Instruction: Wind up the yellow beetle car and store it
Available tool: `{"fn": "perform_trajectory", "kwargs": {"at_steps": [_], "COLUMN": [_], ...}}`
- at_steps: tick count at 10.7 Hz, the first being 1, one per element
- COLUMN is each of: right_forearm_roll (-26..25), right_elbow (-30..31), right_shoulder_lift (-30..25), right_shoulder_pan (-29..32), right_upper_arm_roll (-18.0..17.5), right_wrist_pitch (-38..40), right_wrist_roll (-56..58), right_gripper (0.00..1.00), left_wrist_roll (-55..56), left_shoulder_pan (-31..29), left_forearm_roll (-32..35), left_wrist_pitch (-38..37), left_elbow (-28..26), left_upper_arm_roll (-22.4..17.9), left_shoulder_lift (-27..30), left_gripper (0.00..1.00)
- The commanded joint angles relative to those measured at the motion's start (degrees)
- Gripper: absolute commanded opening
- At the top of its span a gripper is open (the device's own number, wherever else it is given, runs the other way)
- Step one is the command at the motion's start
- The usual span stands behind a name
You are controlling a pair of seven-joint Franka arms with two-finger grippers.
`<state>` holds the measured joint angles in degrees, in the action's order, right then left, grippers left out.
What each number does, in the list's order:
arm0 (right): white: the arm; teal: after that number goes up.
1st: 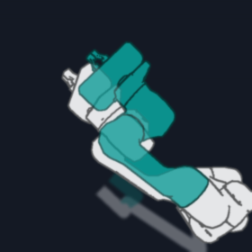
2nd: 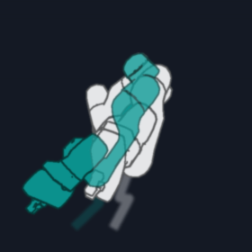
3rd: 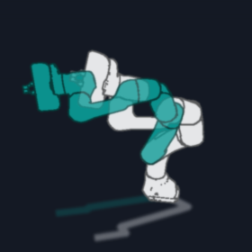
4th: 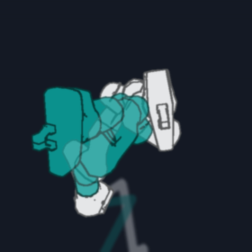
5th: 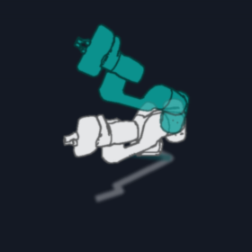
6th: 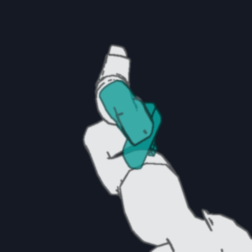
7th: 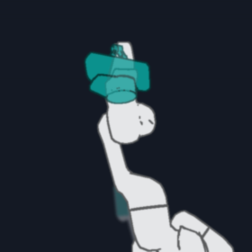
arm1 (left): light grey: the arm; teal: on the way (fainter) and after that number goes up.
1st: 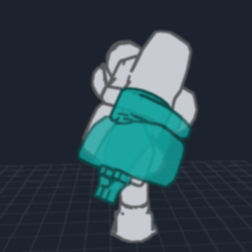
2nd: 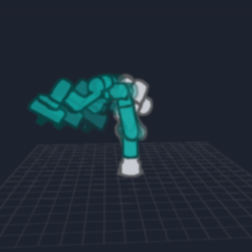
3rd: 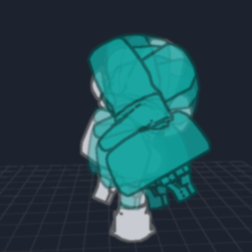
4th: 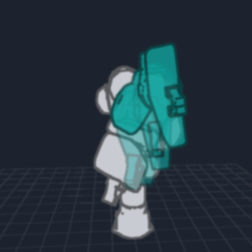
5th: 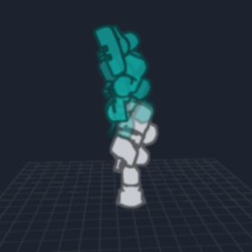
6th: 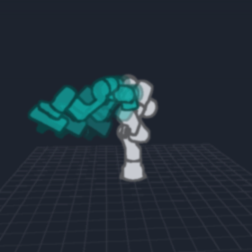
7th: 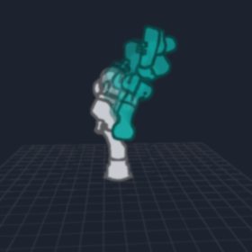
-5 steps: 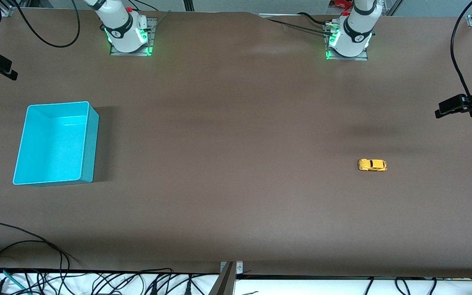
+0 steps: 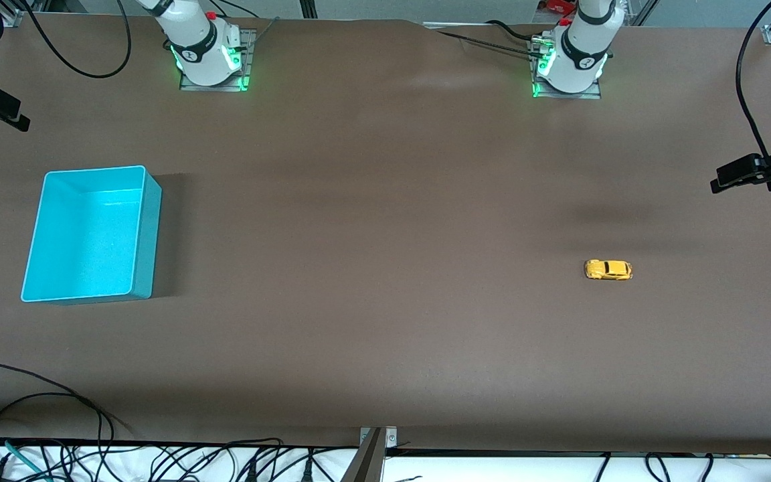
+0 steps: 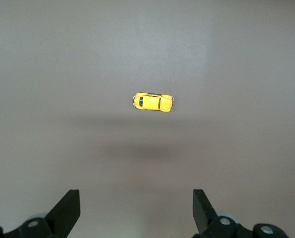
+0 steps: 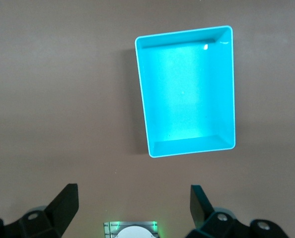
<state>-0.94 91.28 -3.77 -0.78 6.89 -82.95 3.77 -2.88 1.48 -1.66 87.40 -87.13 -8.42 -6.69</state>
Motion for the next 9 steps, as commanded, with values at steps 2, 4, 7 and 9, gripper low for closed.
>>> {"fn": "perform_trajectory", "kwargs": {"at_steps": [2,4,7,9], "right_forearm_roll": [0.15,-0.02,0.06,0.15], "right_elbow": [-1.19,-1.37,-1.46,-1.37], "right_shoulder_lift": [0.87,0.52,0.34,-0.62], "right_shoulder_pan": [0.52,0.43,0.43,0.43], "right_upper_arm_roll": [-0.04,-0.12,-0.04,-0.3], "right_wrist_pitch": [1.47,1.56,2.18,2.7], "right_wrist_roll": [-1.05,0.09,-0.96,-0.96], "right_gripper": [1.0,1.0,1.0,1.0], "left_wrist_roll": [-0.37,1.46,1.83,1.83], "left_shoulder_pan": [-0.08,-0.08,-0.08,-0.08], "left_forearm_roll": [0.96,0.69,0.69,0.6], "left_wrist_pitch": [-0.21,-0.21,-0.21,-0.12], "left_elbow": [0.99,0.99,0.99,0.99], "left_upper_arm_roll": [0.07,-0.01,0.07,0.07], "left_shoulder_lift": [-0.34,-0.34,-0.34,-0.34], "left_gripper": [1.0,1.0,1.0,1.0]}}
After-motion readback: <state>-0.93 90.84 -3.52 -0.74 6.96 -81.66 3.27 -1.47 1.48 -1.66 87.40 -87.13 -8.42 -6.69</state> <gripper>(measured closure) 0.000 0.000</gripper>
